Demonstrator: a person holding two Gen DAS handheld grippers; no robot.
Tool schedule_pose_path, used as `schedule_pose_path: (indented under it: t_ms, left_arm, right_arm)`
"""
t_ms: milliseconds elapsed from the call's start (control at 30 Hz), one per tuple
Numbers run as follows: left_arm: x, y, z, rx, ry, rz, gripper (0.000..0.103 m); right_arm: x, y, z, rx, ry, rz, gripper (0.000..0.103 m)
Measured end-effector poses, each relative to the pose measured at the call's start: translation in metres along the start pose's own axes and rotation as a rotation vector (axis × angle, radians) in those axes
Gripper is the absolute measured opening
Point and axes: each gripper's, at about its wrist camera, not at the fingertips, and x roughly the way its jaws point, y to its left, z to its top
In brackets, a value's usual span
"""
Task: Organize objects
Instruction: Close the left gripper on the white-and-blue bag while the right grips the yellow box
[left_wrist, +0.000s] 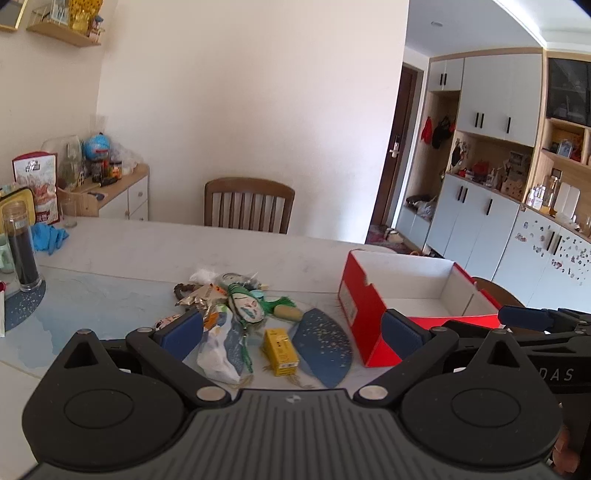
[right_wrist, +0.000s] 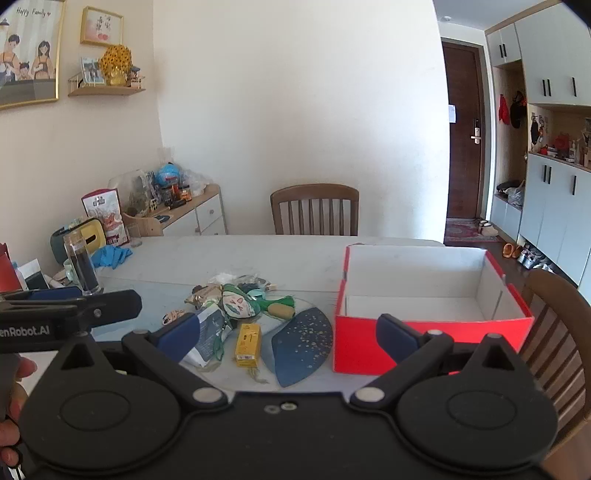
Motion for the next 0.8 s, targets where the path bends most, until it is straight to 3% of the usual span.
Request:
schedule_pose_path:
  t_ms: [467, 800]
  left_arm:
    - [0.07, 0.056, 0.018, -0.007, 0.086, -0.025, 0.103]
    - [0.148, 0.085, -0.003, 0.1, 0.221, 0.013, 0.102]
  right_arm:
    - [0.074, 0.024, 0.009, 0.002, 0.094, -0.023, 0.101]
    - [0.145, 0.032, 0.012, 0.004, 0.218, -0.033, 0.098]
